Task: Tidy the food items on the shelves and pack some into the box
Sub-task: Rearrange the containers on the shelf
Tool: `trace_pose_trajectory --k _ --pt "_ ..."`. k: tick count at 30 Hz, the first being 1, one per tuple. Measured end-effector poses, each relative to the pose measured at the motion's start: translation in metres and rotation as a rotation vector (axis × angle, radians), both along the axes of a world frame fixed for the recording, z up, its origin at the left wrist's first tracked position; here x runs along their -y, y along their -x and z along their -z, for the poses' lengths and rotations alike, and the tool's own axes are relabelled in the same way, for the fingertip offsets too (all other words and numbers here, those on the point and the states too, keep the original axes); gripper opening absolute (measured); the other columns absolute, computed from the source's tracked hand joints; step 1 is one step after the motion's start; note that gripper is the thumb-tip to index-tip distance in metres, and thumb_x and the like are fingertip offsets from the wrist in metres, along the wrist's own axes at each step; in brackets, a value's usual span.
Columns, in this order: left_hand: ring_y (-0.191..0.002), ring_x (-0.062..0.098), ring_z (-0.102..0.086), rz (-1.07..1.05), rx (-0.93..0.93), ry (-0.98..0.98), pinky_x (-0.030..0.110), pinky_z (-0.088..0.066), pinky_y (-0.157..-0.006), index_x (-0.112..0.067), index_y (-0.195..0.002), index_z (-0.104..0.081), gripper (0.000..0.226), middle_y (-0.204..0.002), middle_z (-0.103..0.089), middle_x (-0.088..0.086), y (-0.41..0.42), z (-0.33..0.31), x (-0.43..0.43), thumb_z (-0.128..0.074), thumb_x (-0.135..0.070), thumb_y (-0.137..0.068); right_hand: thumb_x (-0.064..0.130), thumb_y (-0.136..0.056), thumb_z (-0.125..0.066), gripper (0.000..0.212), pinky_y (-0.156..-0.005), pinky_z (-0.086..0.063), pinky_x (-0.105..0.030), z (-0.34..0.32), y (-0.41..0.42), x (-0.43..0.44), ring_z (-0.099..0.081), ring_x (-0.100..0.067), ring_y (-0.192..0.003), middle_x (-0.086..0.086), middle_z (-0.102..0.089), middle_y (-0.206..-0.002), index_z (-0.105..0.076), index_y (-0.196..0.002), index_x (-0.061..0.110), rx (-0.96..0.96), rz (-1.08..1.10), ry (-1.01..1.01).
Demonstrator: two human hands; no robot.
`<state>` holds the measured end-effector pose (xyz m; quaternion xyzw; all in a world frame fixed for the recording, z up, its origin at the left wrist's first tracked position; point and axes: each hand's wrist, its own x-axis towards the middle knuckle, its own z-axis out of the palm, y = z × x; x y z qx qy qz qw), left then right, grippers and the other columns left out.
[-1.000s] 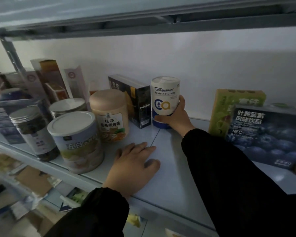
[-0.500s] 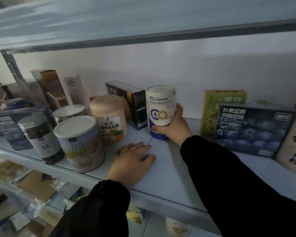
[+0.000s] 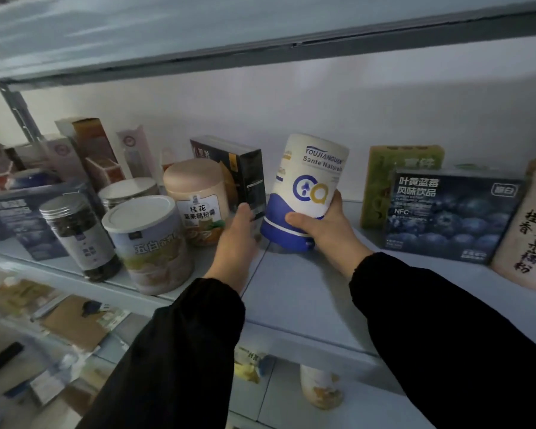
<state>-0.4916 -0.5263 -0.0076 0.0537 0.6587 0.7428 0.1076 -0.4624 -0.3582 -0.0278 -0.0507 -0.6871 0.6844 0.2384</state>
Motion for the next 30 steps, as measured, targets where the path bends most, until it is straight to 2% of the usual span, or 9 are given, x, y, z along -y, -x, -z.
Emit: trace_pose_trajectory --k 2,4,7,10,16,23,26,28,30 --pt "-0.119 0.033 -0.068 0.113 0.146 -0.241 0.053 -0.056 -0.099 -0.015 -0.135 -0.062 0.054 -0.127 -0.072 0.010 0.004 -0.004 -0.017 -0.039 -0.055 -0.107 0.024 -0.057 -0.095 0.094 -0.077 -0.060 -0.023 0.001 0.004 0.000 -0.073 -0.001 -0.098 0.010 -0.068 -0.120 -0.040 -0.133 0.028 -0.040 -0.003 0.023" --pt "-0.120 0.035 -0.068 0.190 0.170 -0.299 0.058 -0.054 -0.102 -0.017 -0.139 -0.062 0.060 -0.128 -0.073 0.013 0.006 0.003 -0.028 -0.035 -0.059 -0.106 0.029 -0.053 -0.095 0.093 -0.078 -0.058 -0.020 0.003 0.004 0.000 -0.072 0.000 -0.100 0.011 -0.068 -0.121 -0.041 -0.129 0.032 -0.059 -0.025 -0.015" --pt "-0.117 0.031 -0.070 0.212 0.171 -0.336 0.053 -0.055 -0.101 -0.018 -0.137 -0.063 0.057 -0.127 -0.073 0.012 0.016 0.018 -0.030 -0.033 -0.057 -0.107 0.018 -0.066 -0.098 0.097 -0.083 -0.058 -0.020 0.005 0.004 -0.001 -0.069 0.000 -0.107 0.012 -0.066 -0.126 -0.037 -0.140 0.033 -0.074 -0.082 -0.105" --pt "-0.110 0.026 -0.074 0.228 0.126 -0.366 0.051 -0.056 -0.099 -0.024 -0.124 -0.067 0.049 -0.120 -0.077 0.007 0.019 0.021 -0.029 -0.031 -0.054 -0.108 0.032 -0.067 -0.093 0.097 -0.088 -0.059 -0.024 0.005 0.006 0.002 -0.068 -0.005 -0.114 0.013 -0.067 -0.130 -0.036 -0.146 0.036 -0.109 -0.121 -0.114" --pt "-0.119 0.032 -0.069 0.204 0.121 -0.389 0.058 -0.050 -0.107 -0.023 -0.135 -0.064 0.056 -0.126 -0.074 0.008 0.026 0.026 -0.028 -0.032 -0.059 -0.106 0.030 -0.080 -0.084 0.083 -0.086 -0.060 -0.028 0.002 0.006 0.006 -0.070 -0.009 -0.114 0.017 -0.069 -0.126 -0.036 -0.146 0.041 -0.129 -0.197 -0.068" --pt "-0.120 0.030 -0.069 0.208 0.086 -0.365 0.059 -0.049 -0.109 -0.026 -0.133 -0.063 0.054 -0.127 -0.074 0.006 0.026 0.028 -0.028 -0.029 -0.058 -0.107 0.028 -0.085 -0.080 0.074 -0.100 -0.058 -0.045 0.004 0.004 0.002 -0.068 -0.017 -0.120 0.009 -0.068 -0.133 -0.040 -0.145 0.039 -0.126 -0.211 -0.028" --pt "-0.123 0.028 -0.068 0.211 -0.010 -0.350 0.056 -0.051 -0.108 -0.021 -0.141 -0.057 0.059 -0.133 -0.071 0.008 0.023 0.027 -0.029 -0.050 -0.058 -0.096 0.026 -0.086 -0.084 0.083 -0.100 -0.058 -0.039 0.001 0.002 0.005 -0.066 -0.011 -0.122 0.011 -0.063 -0.139 -0.035 -0.152 0.036 -0.169 -0.121 -0.103" --pt "-0.125 0.029 -0.067 0.222 -0.071 -0.341 0.054 -0.054 -0.103 -0.019 -0.146 -0.052 0.078 -0.137 -0.068 0.009 0.023 0.030 -0.029 -0.069 -0.059 -0.082 0.024 -0.089 -0.081 0.075 -0.099 -0.059 -0.034 -0.001 0.001 0.005 -0.066 -0.008 -0.120 0.012 -0.062 -0.139 -0.036 -0.146 0.044 -0.173 -0.129 -0.119" --pt "-0.122 0.028 -0.068 0.232 -0.087 -0.358 0.052 -0.057 -0.098 -0.020 -0.145 -0.053 0.079 -0.136 -0.069 0.009 0.021 0.030 -0.028 -0.069 -0.061 -0.079 0.031 -0.091 -0.078 0.064 -0.097 -0.060 -0.039 -0.002 0.002 0.003 -0.069 -0.014 -0.118 0.008 -0.064 -0.137 -0.040 -0.141 0.047 -0.138 -0.165 -0.076"
